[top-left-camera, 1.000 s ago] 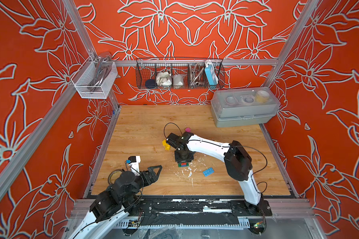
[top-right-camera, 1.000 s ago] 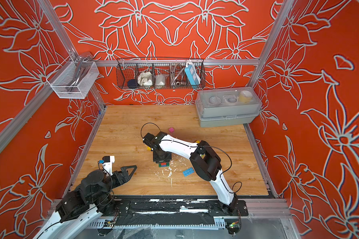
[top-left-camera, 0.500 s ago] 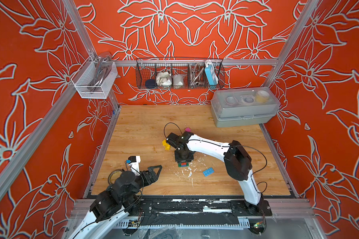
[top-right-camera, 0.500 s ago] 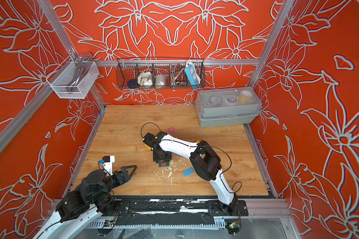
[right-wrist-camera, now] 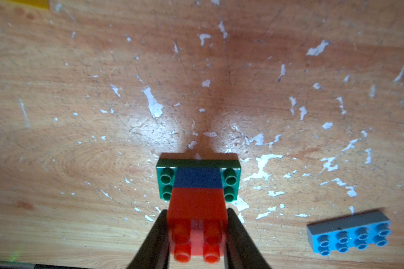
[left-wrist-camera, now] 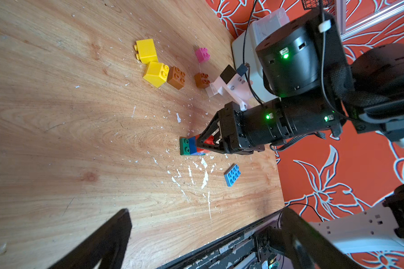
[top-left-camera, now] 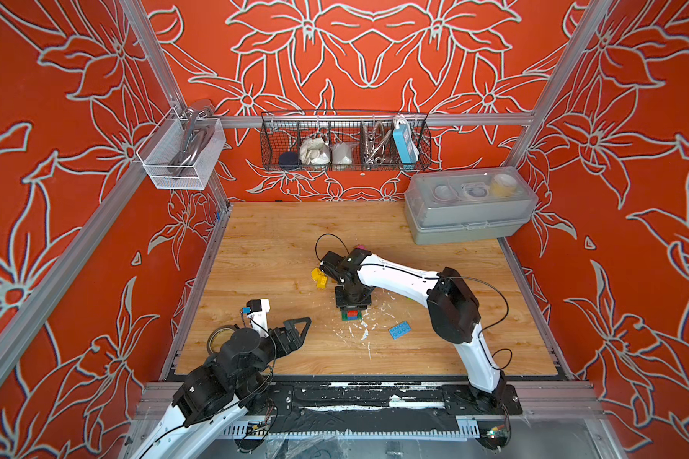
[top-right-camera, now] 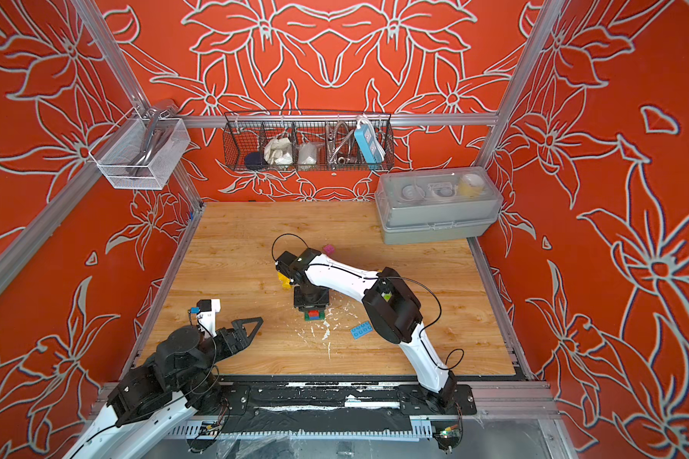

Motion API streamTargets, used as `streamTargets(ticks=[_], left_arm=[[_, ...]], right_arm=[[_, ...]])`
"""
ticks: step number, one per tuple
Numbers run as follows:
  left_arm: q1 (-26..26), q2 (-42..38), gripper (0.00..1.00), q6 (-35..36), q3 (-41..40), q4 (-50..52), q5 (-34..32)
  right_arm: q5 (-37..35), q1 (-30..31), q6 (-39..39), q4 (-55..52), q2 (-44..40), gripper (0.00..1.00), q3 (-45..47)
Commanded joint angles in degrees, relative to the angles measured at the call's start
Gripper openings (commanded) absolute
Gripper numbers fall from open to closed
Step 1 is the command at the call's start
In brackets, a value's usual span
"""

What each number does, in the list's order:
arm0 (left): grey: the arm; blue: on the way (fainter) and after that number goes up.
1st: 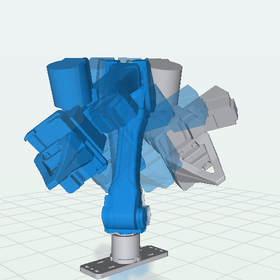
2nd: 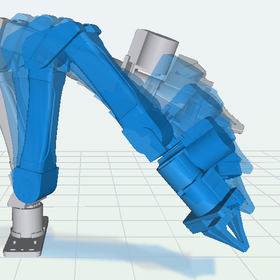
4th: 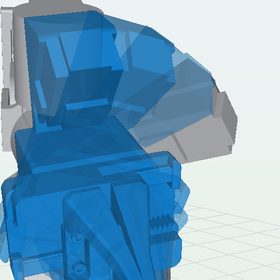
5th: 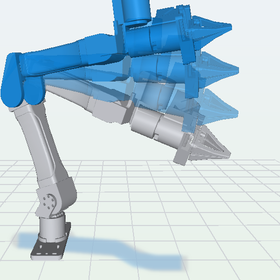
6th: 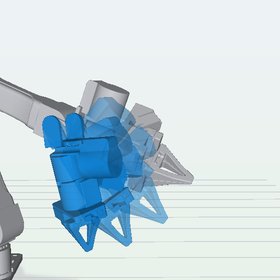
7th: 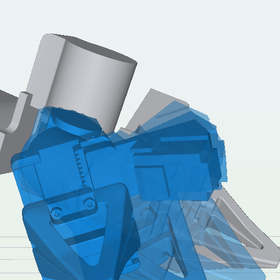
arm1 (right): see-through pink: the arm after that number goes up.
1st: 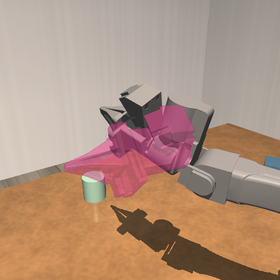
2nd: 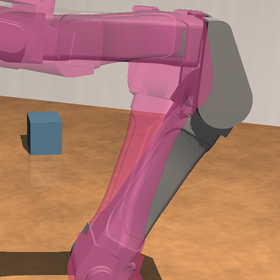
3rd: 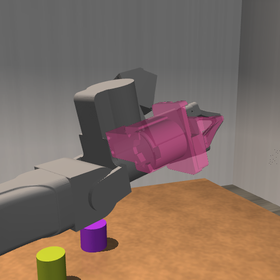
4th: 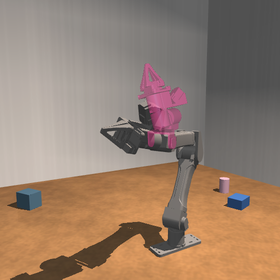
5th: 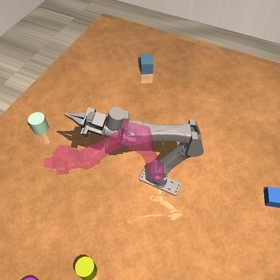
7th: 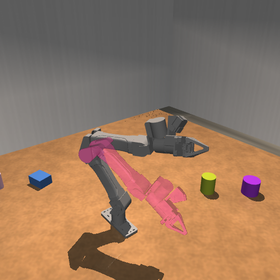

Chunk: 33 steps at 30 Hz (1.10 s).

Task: Assemble the number 1 with lego
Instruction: Assemble the lego brick with the lego brick.

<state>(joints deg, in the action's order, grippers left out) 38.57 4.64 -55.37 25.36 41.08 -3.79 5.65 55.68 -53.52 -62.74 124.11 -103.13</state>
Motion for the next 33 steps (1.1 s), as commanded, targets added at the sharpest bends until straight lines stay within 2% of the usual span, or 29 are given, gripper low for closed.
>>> streamTargets(ticks=[1,11,15,19,23,25,29,33], left_arm=[[-0.5,0.5,1.0,0.0,-0.4,-0.3,-0.4],[-0.5,0.0,1.0,-0.1,-0.4,0.1,-0.5],[-0.5,0.1,1.0,-0.2,-0.5,0.2,-0.5],[-0.5,1.4,1.0,-0.3,-0.1,0.2,-0.3],[-0.5,4.9,1.0,0.1,2.1,1.3,-0.1],[-0.5,8.2,1.0,0.8,4.0,1.7,0.1],[-0.6,19.9,1.0,3.7,9.5,2.0,0.5],[-1.6,36.2,1.0,8.7,19.4,3.5,0.2]], right_arm=[[-4.0,-1.5,0.4,2.2,3.2,0.39,0.9],[-6.5,-1.4,0.7,-3.7,-1.0,0.65,-4.4],[-8.0,-1.3,0.7,-4.7,-4.6,0.72,-4.2],[-11.3,-1.3,1.6,-4.3,-10.7,0.73,-0.1],[-19.6,-1.4,2.9,1.4,-22.6,0.74,14.2],[-23.5,-1.4,3.2,9.3,-30.4,0.73,24.5],[-29.3,-1.5,1.5,23.5,-44.5,0.99,44.4],[-31.7,-1.8,2.8,34.3,-53.2,1.0,56.9]])
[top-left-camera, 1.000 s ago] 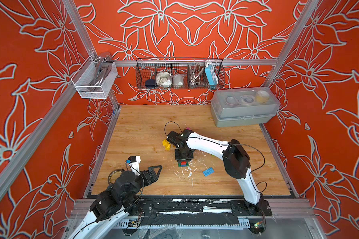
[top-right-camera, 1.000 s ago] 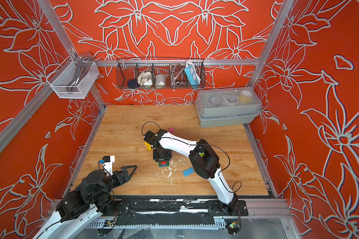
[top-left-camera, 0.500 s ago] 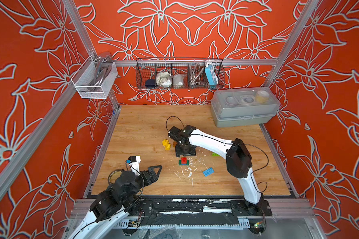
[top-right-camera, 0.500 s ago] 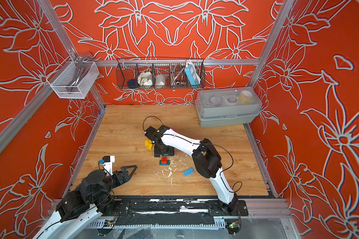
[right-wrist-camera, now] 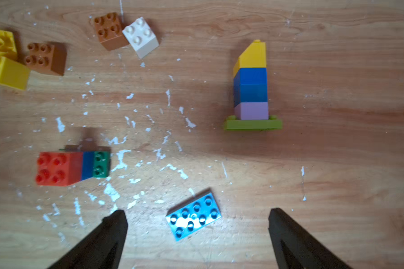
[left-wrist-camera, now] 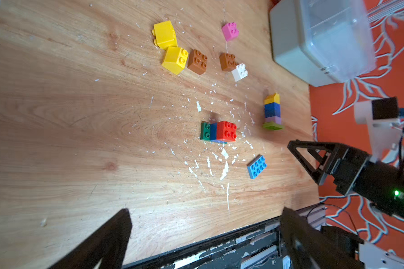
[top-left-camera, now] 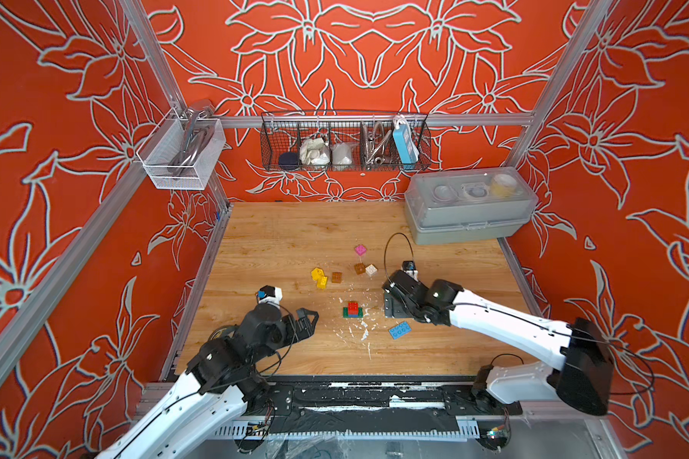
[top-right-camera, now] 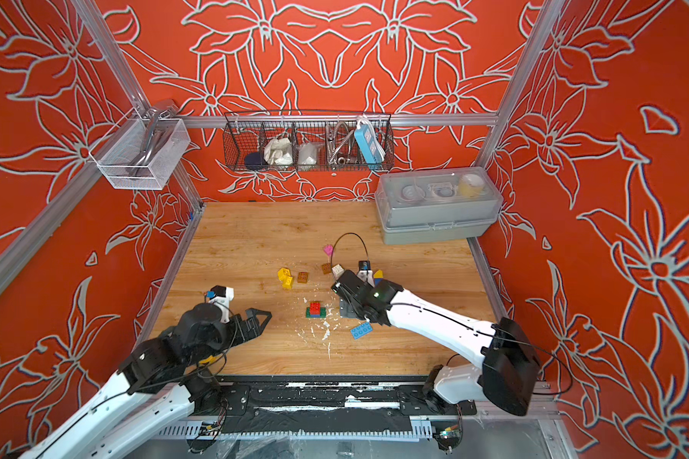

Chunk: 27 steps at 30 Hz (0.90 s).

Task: Assemble the number 1 with lego
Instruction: Assemble the lego brick with the lego brick, then pick up the lego brick from the center of the board.

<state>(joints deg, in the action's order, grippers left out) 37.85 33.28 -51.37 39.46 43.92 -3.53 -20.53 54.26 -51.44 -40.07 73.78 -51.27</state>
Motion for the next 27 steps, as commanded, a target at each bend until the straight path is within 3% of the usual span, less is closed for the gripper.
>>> streamTargets(ticks=[1,8,15,20,27], left_arm=[[-1.6,12.4,0.99,6.0,8.5,1.3,0.5],[-6.4,43.9,0.84,11.6,28.4,3.3,6.2],[-6.5,68.7,0.71,14.7,51.0,14.2,1.7],[-7.6,76.2,0.71,15.1,56.4,13.9,1.1],[-10.6,80.4,0.72,16.2,56.3,9.9,2.9]], right_arm=[[-5.7,-0.6,0.7,13.8,-4.3,1.0,7.2],[-5.3,-3.9,-0.6,17.3,-14.1,1.0,14.5],[-2.2,-6.7,-0.1,30.4,-28.7,1.0,27.9],[2.1,-7.8,1.1,34.9,-31.4,1.0,31.2],[8.6,-9.6,1.8,28.6,-17.8,1.0,22.1]])
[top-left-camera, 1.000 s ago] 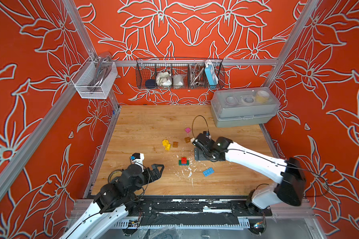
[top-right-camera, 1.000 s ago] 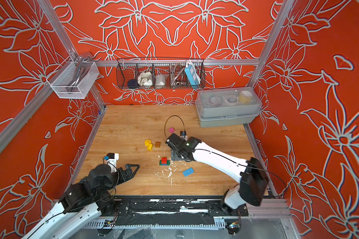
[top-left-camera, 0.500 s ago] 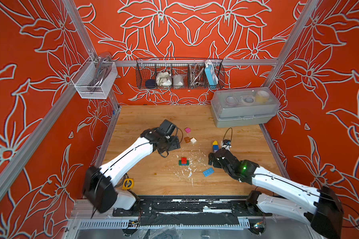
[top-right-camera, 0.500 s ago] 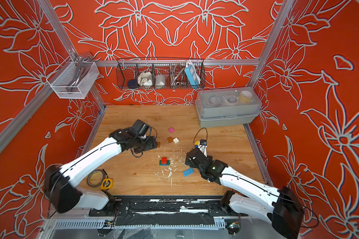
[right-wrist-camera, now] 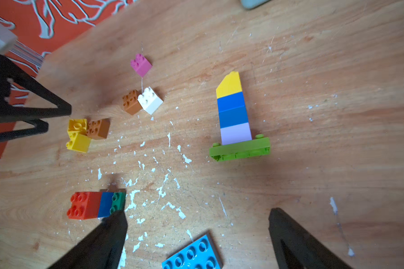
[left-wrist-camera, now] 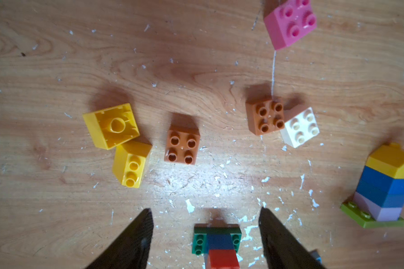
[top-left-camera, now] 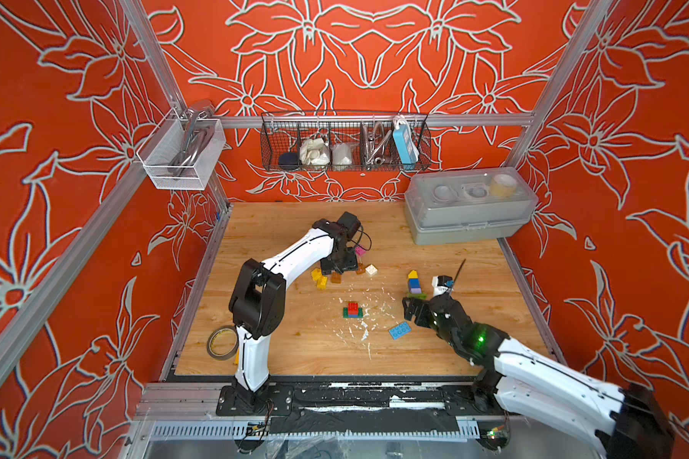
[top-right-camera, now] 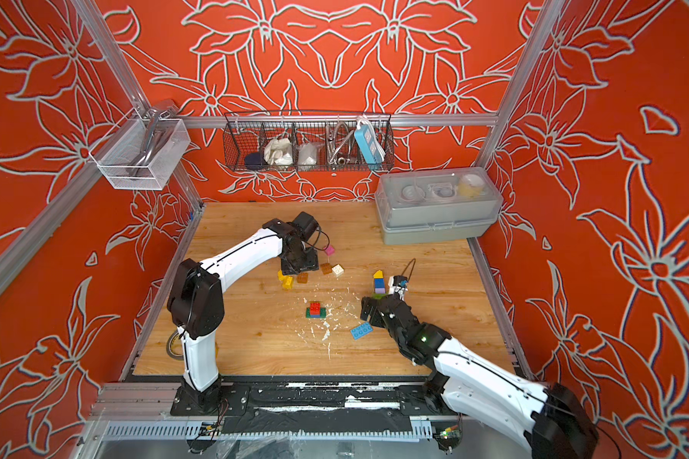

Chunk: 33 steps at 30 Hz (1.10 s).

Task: Assemble the number 1 with lego
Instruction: Pick up the lego brick from the center of the board.

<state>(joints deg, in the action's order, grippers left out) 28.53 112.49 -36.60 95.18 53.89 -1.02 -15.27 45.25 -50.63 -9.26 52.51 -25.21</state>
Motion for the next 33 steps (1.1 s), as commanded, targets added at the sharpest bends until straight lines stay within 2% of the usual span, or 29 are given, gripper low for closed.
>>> streamTargets(ticks=[1,7,12,21,33], left_arm=[[-1.7,1.7,0.72,1.6,0.5,-0.3,0.5],[-3.2,5.6,0.67,4.2,1.4,-1.5,1.4],[-3.5,7.5,0.63,6.3,2.1,-3.0,3.4],[-5.3,9.9,0.5,6.7,2.2,-3.4,7.8],[-5.3,11.8,0.5,6.0,2.7,-1.2,8.8]], right_arm=[[3.6,-0.6,0.9,-3.2,5.3,1.0,-5.3],[4.8,-0.6,1.1,-6.5,10.8,1.0,-9.5],[4.5,-0.7,1.2,-5.5,10.4,1.0,-9.0],[4.0,-0.6,1.2,-5.1,10.7,1.0,-8.8],[3.6,-0.6,1.3,-5.4,11.8,1.0,-9.4]])
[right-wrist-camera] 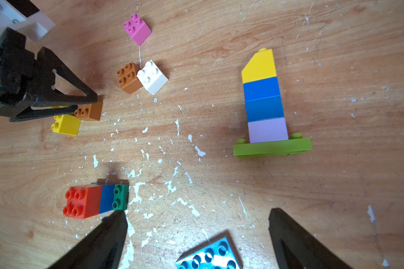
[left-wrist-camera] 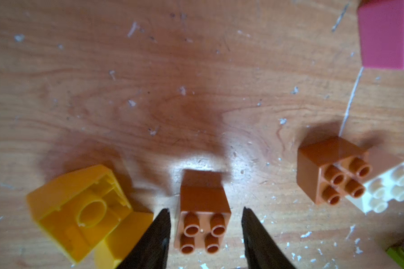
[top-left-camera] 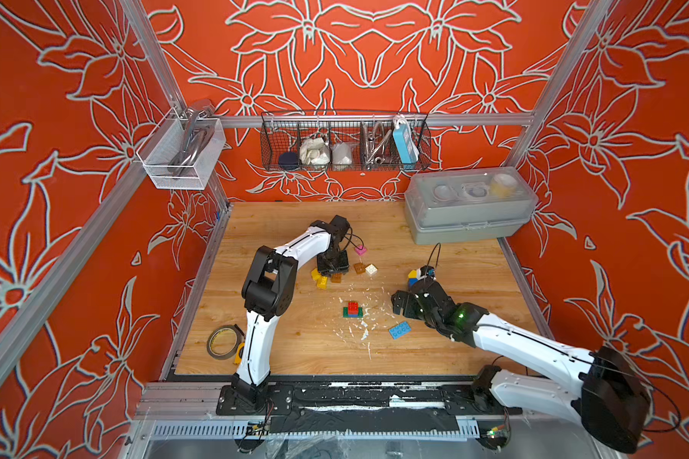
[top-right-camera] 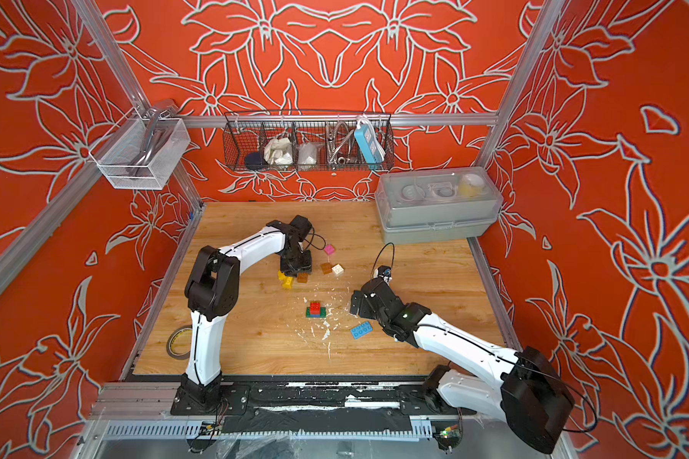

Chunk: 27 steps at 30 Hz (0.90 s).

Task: Assemble the number 1 with lego
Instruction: Pick up the lego brick from the center of the board.

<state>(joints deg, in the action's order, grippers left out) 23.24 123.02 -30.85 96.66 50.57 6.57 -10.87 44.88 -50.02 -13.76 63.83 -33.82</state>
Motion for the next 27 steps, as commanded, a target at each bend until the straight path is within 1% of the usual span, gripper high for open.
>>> streamTargets(ticks=[1,7,12,18,27], left_arm=[[0.0,1.4,0.5,0.2,1.2,2.2,1.4],[0.1,0.9,0.47,-0.2,0.3,2.3,1.8],[1.2,2.3,0.42,0.0,2.1,4.0,0.6],[3.0,5.3,0.41,-0.2,6.4,8.8,-3.3],[3.0,6.8,0.39,-0.3,7.9,10.1,-3.4]], right_arm=[[-0.8,-0.3,0.8,-0.8,0.7,1.0,-0.8],[-0.7,-0.3,0.9,-0.6,1.3,1.0,-1.0],[-0.5,-0.3,0.9,-0.6,1.5,1.0,-1.1],[-0.5,-0.3,1.0,-0.5,1.6,1.0,-1.1],[-0.5,-0.3,1.0,-0.6,2.0,1.0,-1.2]])
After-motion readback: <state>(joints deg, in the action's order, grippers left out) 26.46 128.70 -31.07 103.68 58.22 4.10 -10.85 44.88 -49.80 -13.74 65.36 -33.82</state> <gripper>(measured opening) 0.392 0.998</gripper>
